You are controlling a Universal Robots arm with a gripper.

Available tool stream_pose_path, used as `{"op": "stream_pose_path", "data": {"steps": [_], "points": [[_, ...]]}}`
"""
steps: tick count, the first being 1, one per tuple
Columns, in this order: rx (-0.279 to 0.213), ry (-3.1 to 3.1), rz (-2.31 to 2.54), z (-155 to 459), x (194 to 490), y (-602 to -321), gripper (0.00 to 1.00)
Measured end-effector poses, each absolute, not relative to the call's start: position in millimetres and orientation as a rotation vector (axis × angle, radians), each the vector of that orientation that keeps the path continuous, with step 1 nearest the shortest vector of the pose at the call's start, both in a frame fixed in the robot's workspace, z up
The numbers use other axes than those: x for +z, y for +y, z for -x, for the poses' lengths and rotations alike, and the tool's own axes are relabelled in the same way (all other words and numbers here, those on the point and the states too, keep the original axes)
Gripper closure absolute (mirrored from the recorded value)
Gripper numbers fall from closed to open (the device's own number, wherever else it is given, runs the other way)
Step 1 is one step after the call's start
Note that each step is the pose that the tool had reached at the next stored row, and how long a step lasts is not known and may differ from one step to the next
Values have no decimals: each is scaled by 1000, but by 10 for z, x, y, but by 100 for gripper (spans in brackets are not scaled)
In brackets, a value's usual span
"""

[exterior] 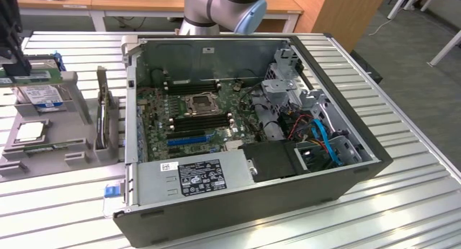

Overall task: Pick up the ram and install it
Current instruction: 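Pick up the ram and move it above insertion slot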

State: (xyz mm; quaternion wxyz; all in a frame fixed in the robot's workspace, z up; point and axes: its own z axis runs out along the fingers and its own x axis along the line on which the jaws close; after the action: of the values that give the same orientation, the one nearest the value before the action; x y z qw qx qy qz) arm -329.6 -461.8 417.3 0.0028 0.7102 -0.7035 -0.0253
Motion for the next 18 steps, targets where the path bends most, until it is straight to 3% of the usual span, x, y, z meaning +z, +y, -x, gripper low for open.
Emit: {"op": "stream_pose_path", "data": {"steps": [18], "points": [[-80, -2206, -2227, 2935, 4173, -4618, 89]]}}
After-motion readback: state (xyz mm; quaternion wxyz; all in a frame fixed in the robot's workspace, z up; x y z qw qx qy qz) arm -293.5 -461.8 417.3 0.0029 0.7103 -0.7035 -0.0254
